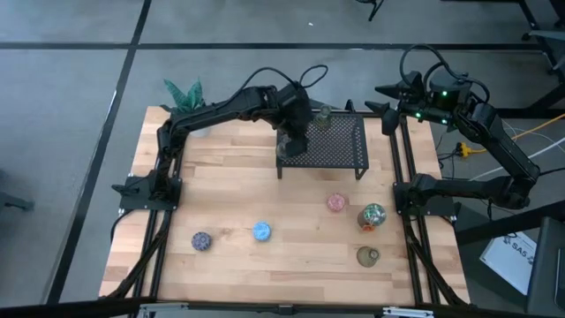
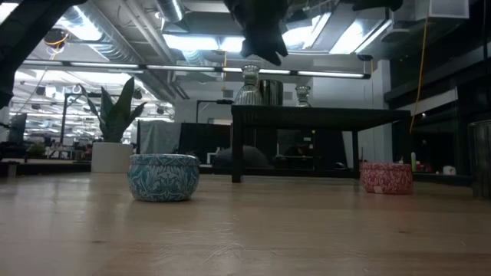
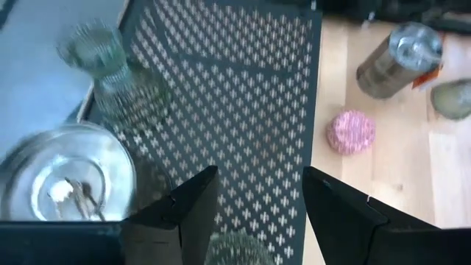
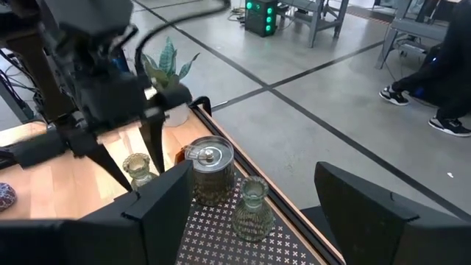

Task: Pick & Place candle stick holders
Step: Put the top green vase candle holder on the shelf aligned with the other green vase candle holder

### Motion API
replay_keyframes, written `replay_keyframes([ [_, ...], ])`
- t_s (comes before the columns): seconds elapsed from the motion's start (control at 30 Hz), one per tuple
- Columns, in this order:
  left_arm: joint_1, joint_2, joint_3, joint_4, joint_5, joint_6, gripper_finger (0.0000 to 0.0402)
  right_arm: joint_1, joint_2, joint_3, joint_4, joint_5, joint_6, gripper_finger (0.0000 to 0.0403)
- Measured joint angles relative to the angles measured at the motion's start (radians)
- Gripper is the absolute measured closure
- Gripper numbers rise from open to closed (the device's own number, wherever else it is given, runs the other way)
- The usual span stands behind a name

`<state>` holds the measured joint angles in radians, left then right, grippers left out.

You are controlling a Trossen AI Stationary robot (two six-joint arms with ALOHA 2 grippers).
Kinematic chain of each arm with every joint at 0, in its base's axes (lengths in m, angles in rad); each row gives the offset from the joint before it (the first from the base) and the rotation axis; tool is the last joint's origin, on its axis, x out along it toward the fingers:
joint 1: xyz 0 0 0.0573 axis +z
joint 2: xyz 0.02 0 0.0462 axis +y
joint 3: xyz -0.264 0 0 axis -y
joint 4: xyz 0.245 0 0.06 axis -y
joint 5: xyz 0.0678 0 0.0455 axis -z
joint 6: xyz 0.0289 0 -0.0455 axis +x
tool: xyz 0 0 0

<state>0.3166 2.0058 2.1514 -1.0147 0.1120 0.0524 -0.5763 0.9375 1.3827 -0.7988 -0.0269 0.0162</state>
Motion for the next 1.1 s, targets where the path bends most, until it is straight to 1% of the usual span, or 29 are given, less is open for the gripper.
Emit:
replay_keyframes([
  [0.13,0.005,-0.012,0.036,-0.067,-0.023,-0.01,0.0207,0.0,0.0,0.0,-0.006,0.0,-0.001,0.0117],
  [0.33,0.023,-0.03,0.079,-0.237,-0.039,-0.006,0.021,0.0,0.0,0.0,-0.006,0.0,-0.001,0.0117],
  [0.43,0.037,-0.052,0.081,-0.297,-0.045,-0.005,0.0218,0.0,0.0,0.0,-0.006,0.0,-0.002,0.0117],
  [0.57,0.052,-0.072,0.08,-0.389,-0.091,0.004,0.0233,0.0,0.0,0.0,-0.006,0.0,-0.002,0.0117],
  [0.73,0.072,-0.076,0.08,-0.491,-0.095,0.04,0.0258,0.0,0.0,0.0,-0.006,0.005,-0.005,0.0117],
  [0.83,0.074,-0.071,0.078,-0.511,-0.095,0.063,0.0278,0.0,0.0,0.0,-0.006,0.005,-0.005,0.0117],
  [0.93,0.075,-0.067,0.045,-0.508,-0.091,0.082,0.0299,0.0,0.0,0.0,-0.006,0.006,-0.005,0.0117],
  [1.1,0.075,-0.067,-0.044,-0.492,-0.09,0.096,0.0335,0.0,0.0,0.0,-0.006,0.009,-0.005,0.0117],
])
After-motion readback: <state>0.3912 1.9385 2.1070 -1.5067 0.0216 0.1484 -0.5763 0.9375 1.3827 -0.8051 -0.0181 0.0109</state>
